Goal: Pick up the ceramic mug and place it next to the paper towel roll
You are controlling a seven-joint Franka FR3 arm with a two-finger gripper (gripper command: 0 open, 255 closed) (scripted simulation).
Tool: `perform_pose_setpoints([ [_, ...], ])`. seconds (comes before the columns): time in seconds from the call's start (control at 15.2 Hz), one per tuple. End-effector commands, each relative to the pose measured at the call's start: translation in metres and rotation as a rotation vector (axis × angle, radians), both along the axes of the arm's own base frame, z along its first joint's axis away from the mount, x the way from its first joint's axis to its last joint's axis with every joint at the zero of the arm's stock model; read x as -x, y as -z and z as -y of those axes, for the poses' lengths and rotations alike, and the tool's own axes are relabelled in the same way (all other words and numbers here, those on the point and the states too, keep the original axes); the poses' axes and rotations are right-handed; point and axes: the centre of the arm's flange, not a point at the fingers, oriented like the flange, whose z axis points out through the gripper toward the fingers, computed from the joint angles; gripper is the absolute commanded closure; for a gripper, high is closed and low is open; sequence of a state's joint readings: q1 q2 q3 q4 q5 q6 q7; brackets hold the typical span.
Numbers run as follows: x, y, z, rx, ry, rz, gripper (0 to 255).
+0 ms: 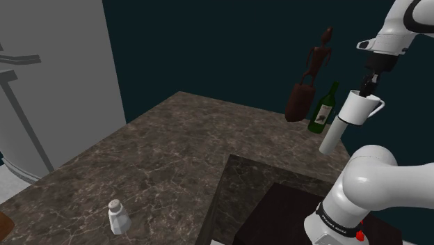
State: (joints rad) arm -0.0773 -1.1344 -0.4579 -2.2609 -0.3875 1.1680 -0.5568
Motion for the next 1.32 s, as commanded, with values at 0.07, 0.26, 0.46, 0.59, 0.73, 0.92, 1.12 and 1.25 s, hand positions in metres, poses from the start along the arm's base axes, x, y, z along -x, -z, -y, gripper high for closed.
perform_pose_setpoints([
  [0.07,0.026,-0.001,0.033,0.000,-0.001,-0.001,255],
  [0.26,0.050,-0.001,0.065,0.000,-0.001,-0.001,255],
  [0.46,0.067,0.004,0.087,0.000,-0.001,-0.001,255],
  [0.59,0.067,0.015,0.087,0.000,-0.001,-0.001,255],
  [0.73,0.067,0.025,0.087,0.000,-0.001,-0.001,255],
  [0.92,0.067,0.041,0.087,0.000,-0.001,-0.001,255],
  [1.12,0.067,0.057,0.087,0.000,-0.001,-0.001,255],
  [1.25,0.067,0.068,0.087,0.000,-0.001,-0.001,255],
])
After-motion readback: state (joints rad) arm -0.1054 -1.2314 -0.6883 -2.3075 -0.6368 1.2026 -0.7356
